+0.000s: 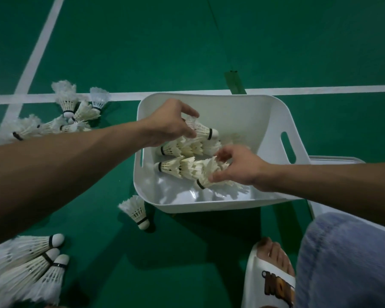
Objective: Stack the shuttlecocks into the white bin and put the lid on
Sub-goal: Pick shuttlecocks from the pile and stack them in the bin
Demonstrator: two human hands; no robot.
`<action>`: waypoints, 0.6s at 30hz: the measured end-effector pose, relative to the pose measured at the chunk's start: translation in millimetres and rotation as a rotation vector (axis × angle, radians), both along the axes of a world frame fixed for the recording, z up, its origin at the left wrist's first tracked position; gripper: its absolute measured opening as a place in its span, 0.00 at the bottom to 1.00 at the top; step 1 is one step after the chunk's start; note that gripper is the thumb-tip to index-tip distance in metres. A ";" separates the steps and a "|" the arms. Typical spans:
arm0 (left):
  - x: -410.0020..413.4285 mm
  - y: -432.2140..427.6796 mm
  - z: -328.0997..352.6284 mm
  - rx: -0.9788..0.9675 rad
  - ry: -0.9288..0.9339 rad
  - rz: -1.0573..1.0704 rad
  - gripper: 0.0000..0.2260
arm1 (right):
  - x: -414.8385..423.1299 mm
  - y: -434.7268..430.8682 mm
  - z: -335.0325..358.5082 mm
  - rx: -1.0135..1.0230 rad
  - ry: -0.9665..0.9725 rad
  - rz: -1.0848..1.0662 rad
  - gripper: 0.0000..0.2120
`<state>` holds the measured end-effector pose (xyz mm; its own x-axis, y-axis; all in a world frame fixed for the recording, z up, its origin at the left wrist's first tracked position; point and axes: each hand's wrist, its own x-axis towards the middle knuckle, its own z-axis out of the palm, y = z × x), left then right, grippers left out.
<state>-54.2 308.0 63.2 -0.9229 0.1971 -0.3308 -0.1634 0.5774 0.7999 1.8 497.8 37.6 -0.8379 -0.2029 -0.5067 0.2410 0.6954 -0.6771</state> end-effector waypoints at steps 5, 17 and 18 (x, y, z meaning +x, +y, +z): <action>-0.7 -6.8 -3.9 0.051 0.018 0.006 0.26 | 7.2 -14.7 3.3 0.098 0.050 0.176 0.26; -1.1 -16.6 -6.2 0.147 0.011 0.020 0.28 | 6.5 -61.7 -12.8 0.332 0.001 0.361 0.20; -1.1 -17.2 -6.2 0.140 0.016 0.017 0.28 | 7.4 -64.8 -14.4 0.346 -0.008 0.367 0.20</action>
<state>-55.3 290.7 57.0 -0.9315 0.2242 -0.2863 -0.1588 0.4574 0.8750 9.2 432.9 23.2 -0.7385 -0.3029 -0.6023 -0.0574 0.9184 -0.3915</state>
